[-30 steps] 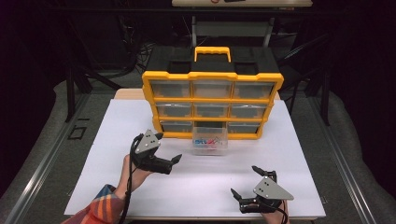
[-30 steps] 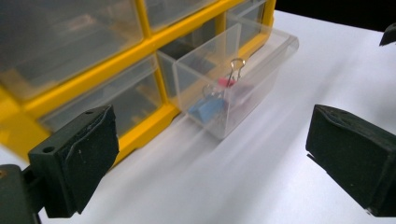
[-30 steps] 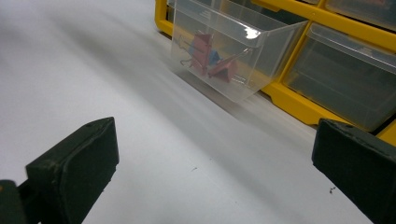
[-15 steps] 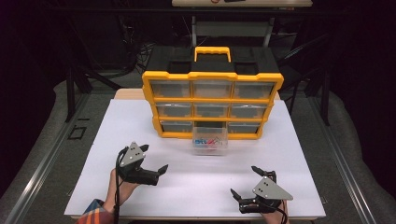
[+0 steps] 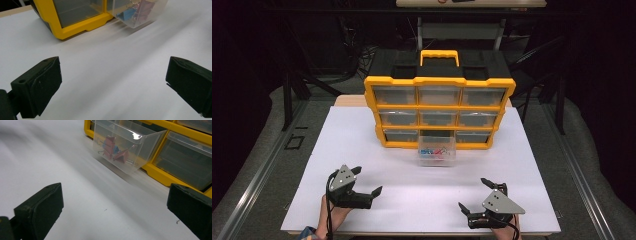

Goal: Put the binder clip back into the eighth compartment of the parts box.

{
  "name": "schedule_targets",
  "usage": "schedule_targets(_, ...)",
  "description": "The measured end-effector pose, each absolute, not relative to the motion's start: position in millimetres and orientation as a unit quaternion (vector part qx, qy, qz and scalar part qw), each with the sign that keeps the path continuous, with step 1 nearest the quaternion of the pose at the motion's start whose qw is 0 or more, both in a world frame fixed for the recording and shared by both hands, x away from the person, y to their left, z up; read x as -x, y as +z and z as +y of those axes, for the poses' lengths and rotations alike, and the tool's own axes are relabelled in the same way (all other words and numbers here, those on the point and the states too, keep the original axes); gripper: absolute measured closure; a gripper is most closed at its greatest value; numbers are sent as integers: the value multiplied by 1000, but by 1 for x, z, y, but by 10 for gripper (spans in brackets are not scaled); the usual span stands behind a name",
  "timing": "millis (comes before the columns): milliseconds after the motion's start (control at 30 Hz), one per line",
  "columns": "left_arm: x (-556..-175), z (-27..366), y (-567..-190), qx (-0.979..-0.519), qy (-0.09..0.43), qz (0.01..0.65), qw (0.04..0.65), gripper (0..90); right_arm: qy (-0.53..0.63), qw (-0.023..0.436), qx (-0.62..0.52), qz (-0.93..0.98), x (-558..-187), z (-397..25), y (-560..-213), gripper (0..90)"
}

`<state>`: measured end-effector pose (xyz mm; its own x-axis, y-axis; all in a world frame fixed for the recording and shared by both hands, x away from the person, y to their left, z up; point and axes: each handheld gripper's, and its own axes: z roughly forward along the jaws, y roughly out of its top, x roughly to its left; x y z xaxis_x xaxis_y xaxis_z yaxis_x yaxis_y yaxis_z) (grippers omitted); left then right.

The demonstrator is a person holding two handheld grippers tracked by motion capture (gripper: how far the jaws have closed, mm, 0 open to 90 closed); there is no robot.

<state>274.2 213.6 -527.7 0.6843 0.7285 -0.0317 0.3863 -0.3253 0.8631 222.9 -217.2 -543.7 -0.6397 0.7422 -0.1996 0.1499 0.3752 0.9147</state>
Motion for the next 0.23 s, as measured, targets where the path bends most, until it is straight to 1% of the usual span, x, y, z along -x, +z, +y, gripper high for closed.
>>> schedule_targets(233,-273,216,-533,-792,185,357,460,0,478,310,-290,769,-223,-218,-544,1)
